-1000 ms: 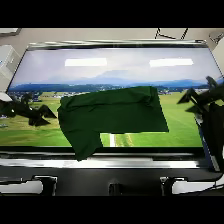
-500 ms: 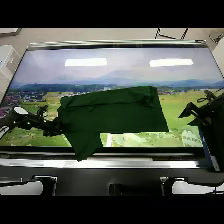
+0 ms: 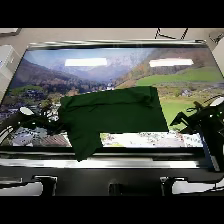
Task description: Fold the clothes and pants, and hang the long-sleeved shirts on hangers.
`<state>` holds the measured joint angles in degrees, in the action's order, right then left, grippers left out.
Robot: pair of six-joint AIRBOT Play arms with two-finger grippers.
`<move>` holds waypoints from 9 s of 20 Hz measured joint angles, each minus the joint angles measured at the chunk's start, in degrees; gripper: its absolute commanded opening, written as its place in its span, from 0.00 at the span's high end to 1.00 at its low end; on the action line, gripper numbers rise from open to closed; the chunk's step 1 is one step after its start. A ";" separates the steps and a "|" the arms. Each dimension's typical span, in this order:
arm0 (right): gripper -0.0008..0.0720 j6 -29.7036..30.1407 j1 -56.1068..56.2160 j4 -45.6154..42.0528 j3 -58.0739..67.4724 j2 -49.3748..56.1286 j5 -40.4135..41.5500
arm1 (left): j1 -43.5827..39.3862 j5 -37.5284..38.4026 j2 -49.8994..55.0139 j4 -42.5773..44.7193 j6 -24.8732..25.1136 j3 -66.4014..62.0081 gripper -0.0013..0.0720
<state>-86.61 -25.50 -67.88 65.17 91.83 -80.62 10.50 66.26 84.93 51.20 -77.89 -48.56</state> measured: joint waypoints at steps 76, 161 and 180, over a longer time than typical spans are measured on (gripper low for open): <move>0.93 -5.01 13.64 -9.99 15.93 3.65 5.35 | -4.35 1.44 5.84 3.52 1.18 -18.88 0.95; 0.02 -4.83 6.27 2.67 21.46 11.96 4.85 | -2.21 16.52 20.96 0.81 -1.99 -44.04 0.31; 0.93 5.77 10.40 25.31 21.59 2.64 -2.64 | -25.18 -7.69 15.76 -3.78 -4.61 -39.43 0.95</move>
<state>-80.84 -15.09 -42.57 86.76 94.48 -83.26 -14.68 58.57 100.68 47.42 -82.50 -87.99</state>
